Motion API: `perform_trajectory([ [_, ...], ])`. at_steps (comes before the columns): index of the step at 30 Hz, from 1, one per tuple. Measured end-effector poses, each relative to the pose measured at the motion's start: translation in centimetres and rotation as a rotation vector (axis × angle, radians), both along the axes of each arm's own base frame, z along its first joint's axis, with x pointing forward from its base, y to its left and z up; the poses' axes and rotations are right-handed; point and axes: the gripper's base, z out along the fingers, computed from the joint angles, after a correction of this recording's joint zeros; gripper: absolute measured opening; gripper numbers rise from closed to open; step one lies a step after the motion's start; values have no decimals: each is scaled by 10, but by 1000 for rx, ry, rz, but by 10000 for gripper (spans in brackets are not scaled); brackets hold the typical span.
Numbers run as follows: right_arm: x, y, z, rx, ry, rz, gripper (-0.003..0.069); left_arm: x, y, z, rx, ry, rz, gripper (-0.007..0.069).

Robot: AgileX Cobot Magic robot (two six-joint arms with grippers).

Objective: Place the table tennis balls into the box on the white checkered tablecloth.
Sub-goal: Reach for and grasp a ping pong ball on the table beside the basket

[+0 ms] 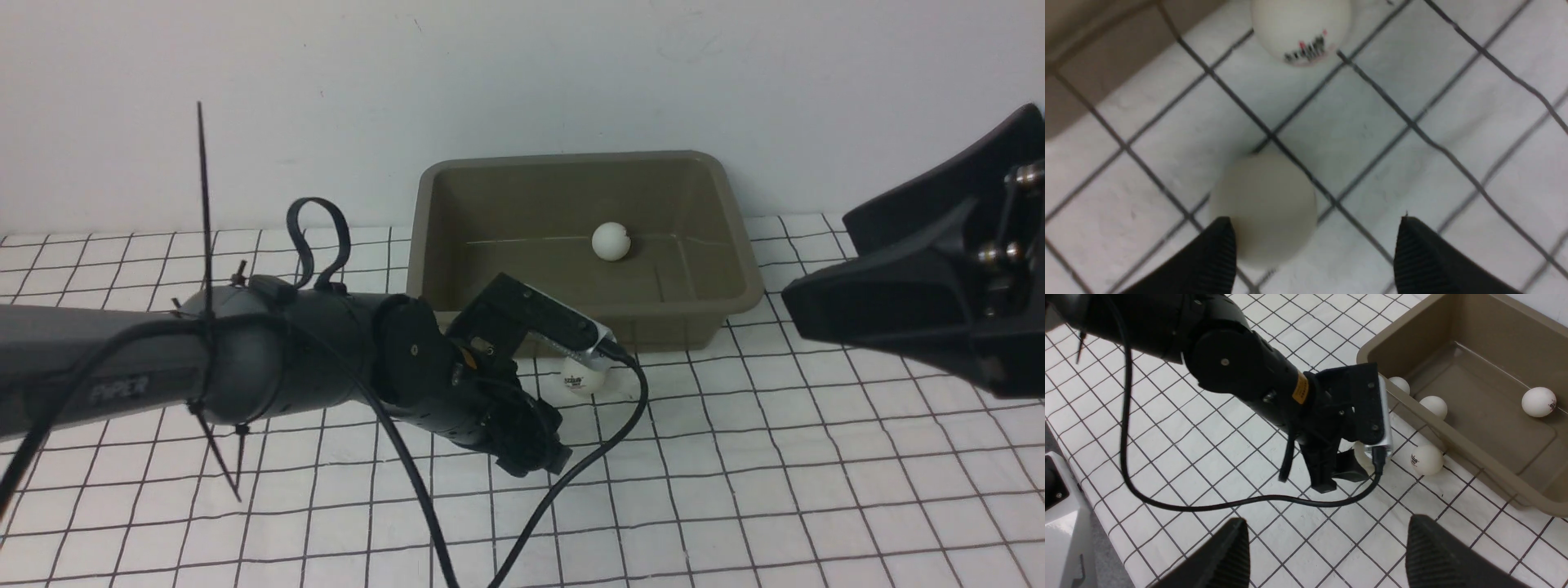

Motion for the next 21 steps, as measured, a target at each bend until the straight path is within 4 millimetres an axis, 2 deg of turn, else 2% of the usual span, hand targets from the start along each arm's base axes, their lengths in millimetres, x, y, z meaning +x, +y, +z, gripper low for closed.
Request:
perform_trajectory([
  [6, -1, 1, 1, 15, 8, 5, 463, 15, -8, -9, -2, -8, 5, 469],
  [12, -1, 1, 0, 15, 10, 7, 463, 19, -10, -15, -1, -24, 13, 468],
  [16, -1, 1, 0, 16, 11, 7, 463, 21, -11, -19, -1, -33, 18, 438],
  [17, -1, 1, 0, 16, 12, 7, 463, 21, -11, -21, 1, -32, 19, 388],
  [19, -1, 1, 0, 16, 12, 7, 463, 22, -11, -22, 1, -35, 21, 347],
  [21, -1, 1, 0, 16, 12, 7, 463, 22, -11, -21, 1, -37, 21, 347],
])
